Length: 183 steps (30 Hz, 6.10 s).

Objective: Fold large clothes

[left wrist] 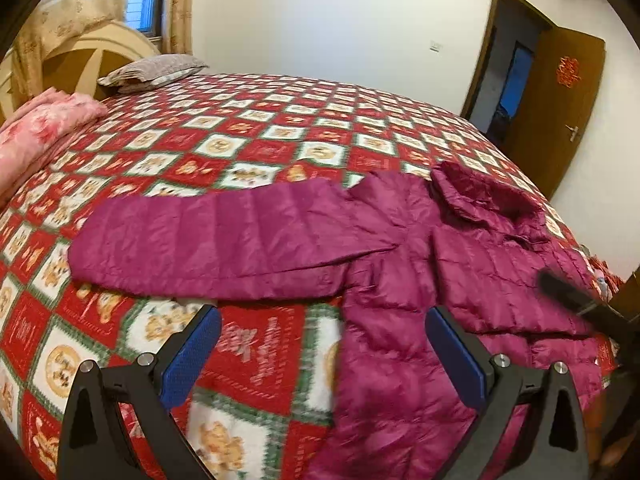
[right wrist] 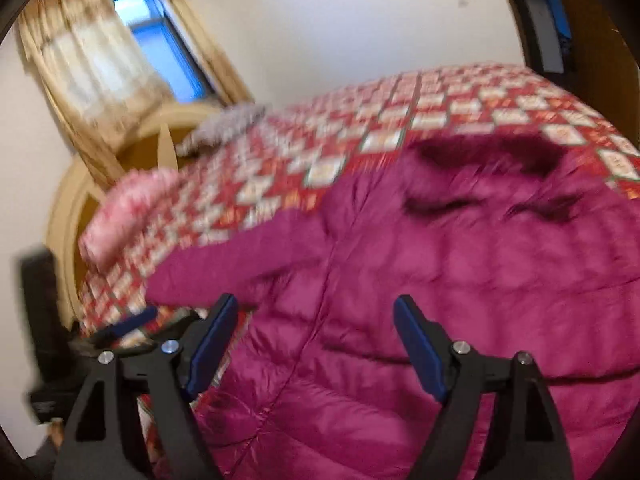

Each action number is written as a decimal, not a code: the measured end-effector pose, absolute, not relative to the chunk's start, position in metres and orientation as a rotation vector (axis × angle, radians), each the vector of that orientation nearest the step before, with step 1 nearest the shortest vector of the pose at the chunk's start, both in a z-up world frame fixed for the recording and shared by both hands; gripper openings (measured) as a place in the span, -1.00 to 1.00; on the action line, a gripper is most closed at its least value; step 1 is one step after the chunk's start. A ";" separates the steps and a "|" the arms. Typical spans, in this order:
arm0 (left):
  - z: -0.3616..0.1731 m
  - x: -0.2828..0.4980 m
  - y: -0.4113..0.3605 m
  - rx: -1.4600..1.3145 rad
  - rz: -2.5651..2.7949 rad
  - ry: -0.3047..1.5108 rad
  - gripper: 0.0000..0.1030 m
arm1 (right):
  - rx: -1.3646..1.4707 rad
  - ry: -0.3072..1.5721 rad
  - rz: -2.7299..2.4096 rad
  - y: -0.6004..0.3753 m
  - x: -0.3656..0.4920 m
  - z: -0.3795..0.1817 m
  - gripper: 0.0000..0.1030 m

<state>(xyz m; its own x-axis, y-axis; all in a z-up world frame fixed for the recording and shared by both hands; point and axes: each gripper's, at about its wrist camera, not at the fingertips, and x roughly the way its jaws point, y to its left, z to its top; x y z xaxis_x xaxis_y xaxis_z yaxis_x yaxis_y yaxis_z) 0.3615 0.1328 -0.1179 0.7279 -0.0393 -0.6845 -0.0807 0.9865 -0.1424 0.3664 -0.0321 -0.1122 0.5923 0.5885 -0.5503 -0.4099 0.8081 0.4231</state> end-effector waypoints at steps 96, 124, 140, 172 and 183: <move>-0.045 0.380 -0.033 0.152 -0.309 0.351 -0.65 | 0.261 0.793 0.067 -0.153 0.397 -0.199 0.14; -0.103 0.376 0.005 0.223 -0.299 0.667 0.52 | 0.244 0.586 -0.041 -0.177 0.344 -0.128 0.17; -0.181 0.474 0.069 0.122 0.178 0.814 0.53 | 0.133 0.887 0.228 -0.086 0.418 -0.188 0.14; -0.158 0.625 -0.009 -0.150 -0.227 0.985 0.19 | 0.184 1.016 0.173 -0.128 0.526 -0.173 -0.68; -0.136 0.594 0.006 -0.132 -0.255 0.868 -0.80 | 0.233 0.969 0.150 -0.153 0.487 -0.193 -0.73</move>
<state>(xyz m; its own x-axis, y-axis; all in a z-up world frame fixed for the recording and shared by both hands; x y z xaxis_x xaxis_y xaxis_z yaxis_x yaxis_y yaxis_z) 0.5943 0.0056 -0.1358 0.6183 -0.2744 -0.7365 0.1679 0.9616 -0.2173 0.4874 -0.1535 -0.1935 0.5590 0.2292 -0.7969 -0.0220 0.9648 0.2621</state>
